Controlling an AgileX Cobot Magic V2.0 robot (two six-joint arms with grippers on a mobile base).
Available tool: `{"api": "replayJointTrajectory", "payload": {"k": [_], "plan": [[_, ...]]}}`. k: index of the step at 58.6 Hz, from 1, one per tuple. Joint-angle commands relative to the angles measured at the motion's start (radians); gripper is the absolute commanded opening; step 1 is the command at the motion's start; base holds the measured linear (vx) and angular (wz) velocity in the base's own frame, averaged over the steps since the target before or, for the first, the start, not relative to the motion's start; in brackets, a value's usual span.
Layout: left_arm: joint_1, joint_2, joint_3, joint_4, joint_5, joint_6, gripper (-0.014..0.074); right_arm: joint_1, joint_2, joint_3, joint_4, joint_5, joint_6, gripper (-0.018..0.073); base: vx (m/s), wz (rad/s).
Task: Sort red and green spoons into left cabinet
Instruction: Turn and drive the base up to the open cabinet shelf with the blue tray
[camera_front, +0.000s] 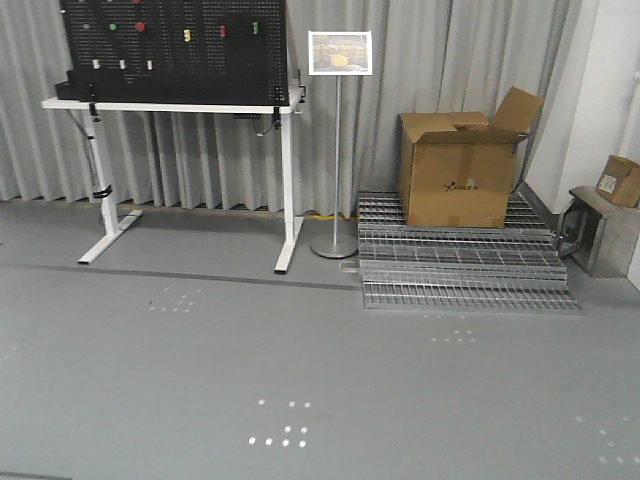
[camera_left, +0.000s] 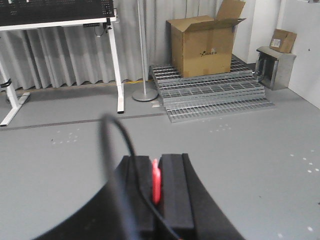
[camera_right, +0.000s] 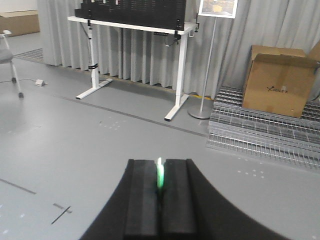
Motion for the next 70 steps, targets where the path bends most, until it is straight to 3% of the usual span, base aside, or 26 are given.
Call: {"api": "replayJointTrajectory", "payload": {"k": [1,41,70], "plan": [[-0.002,0.000,-0.027,-0.023,-0.066,-0.008,-0.0001,-0.005,0.003,-0.030,0.017,-0.069,-0.001,-0.0003,0.65,-0.13],[-0.002,0.000,-0.027,-0.023,-0.065,-0.008,-0.0001,-0.005,0.003,-0.030,0.017,-0.069,-0.001,-0.0003,0.66,-0.07],[-0.002,0.000,-0.027,-0.023,-0.066,-0.008,-0.0001,-0.005,0.003,-0.030,0.017,-0.068,-0.001,-0.0003,0.61,-0.39]]}}
